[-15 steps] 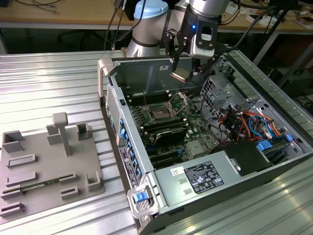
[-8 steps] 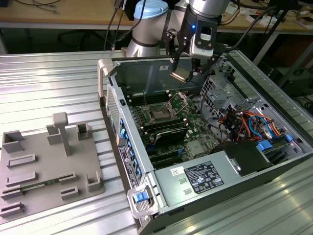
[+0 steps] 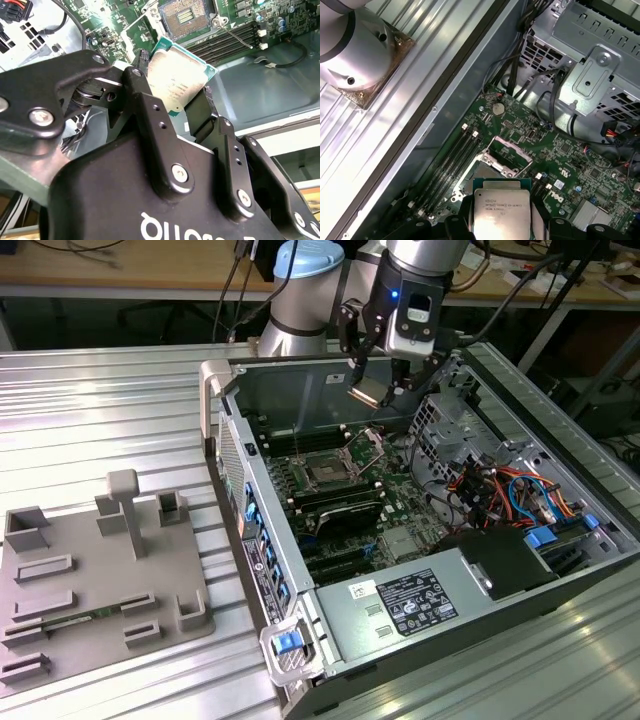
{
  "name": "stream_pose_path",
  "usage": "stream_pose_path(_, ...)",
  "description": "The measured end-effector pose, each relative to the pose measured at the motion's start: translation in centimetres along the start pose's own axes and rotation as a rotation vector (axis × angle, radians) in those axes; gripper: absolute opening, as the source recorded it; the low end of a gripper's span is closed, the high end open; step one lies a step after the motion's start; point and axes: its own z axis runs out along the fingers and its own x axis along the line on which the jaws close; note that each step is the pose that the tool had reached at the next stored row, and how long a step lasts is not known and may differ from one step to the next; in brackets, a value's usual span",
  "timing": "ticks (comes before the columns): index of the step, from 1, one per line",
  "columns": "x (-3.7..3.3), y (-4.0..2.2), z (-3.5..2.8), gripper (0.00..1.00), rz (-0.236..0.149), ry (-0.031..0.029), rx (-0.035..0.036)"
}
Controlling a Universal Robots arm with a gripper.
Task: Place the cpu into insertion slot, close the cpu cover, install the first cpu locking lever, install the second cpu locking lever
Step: 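Place the cpu into insertion slot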
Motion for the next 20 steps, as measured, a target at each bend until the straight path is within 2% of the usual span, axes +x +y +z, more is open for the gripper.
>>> stream_pose_path(20,0.0,-0.01,0.08,0.55,0.088,-0.0079,-0.0017)
